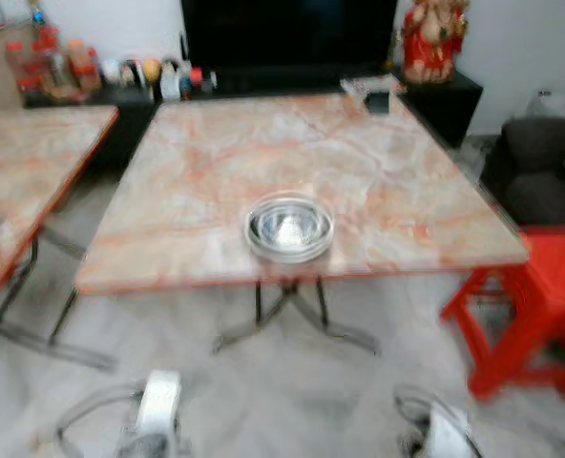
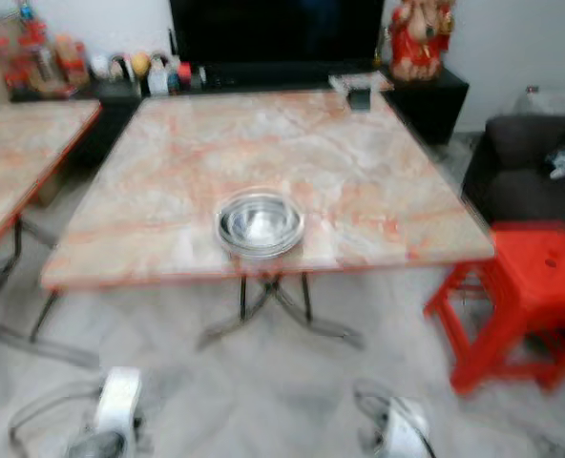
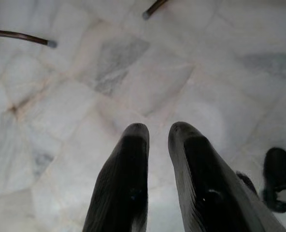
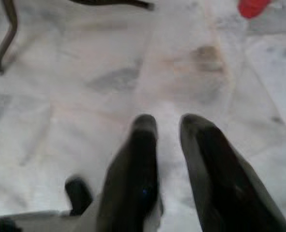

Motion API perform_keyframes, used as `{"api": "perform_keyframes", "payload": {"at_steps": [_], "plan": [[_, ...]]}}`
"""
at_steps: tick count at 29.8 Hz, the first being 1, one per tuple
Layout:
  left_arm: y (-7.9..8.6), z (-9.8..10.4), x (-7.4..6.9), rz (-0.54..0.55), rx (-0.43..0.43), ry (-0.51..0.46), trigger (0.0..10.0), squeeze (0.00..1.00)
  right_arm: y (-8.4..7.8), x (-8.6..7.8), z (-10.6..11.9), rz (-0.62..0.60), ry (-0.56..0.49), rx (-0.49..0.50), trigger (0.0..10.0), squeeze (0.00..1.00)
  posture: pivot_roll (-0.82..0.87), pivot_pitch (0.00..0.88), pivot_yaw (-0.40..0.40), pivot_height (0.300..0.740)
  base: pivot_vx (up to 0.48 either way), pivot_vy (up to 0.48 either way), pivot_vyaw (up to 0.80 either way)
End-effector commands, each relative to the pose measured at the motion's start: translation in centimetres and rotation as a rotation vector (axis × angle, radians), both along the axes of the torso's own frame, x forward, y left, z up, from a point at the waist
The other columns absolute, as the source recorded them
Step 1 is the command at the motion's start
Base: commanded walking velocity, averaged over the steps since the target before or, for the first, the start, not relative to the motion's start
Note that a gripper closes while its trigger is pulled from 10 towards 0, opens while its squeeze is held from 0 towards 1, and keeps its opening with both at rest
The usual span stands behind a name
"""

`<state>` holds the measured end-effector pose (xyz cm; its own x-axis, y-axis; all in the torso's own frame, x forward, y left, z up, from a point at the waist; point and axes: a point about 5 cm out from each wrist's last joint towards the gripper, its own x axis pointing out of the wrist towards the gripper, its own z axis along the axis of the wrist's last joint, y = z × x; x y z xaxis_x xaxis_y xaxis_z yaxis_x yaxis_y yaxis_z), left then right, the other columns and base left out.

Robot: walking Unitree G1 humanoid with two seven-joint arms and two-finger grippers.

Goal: Setting the table

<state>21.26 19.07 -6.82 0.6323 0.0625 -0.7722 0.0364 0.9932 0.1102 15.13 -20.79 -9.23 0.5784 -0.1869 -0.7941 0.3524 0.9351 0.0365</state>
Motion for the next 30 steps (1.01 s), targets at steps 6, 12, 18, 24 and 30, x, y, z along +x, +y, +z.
{"api": "perform_keyframes", "payload": {"at_steps": [6,12,18,24,30], "plan": [[1.1,0.24,0.14,-0.001,0.037,-0.001,10.0,0.0,0.8,0.58,0.09,0.006,-0.013,0.019,10.0,0.0,-0.05,0.0,0.019,0.74,0.0,0.48,0.0],[1.02,0.23,0.14,-0.002,0.036,-0.001,10.0,0.0,0.81,0.55,0.09,0.003,-0.015,0.021,10.0,0.0,-0.05,0.0,0.02,0.74,0.0,0.48,0.0],[1.11,0.27,0.18,0.006,0.039,-0.001,10.0,0.0,0.91,0.42,0.01,0.004,-0.009,0.023,10.0,0.0,-0.04,0.0,0.014,0.74,0.0,0.48,0.0],[1.33,0.23,0.06,0.016,0.041,0.001,10.0,0.0,0.87,0.4,0.02,0.012,-0.008,0.012,10.0,0.0,-0.04,0.0,0.013,0.74,0.0,0.48,0.0],[1.37,0.18,-0.04,0.019,0.042,0.003,10.0,0.0,0.81,0.38,0.03,0.012,-0.008,0.007,10.0,0.0,-0.04,0.0,0.011,0.74,0.0,0.48,0.0]]}}
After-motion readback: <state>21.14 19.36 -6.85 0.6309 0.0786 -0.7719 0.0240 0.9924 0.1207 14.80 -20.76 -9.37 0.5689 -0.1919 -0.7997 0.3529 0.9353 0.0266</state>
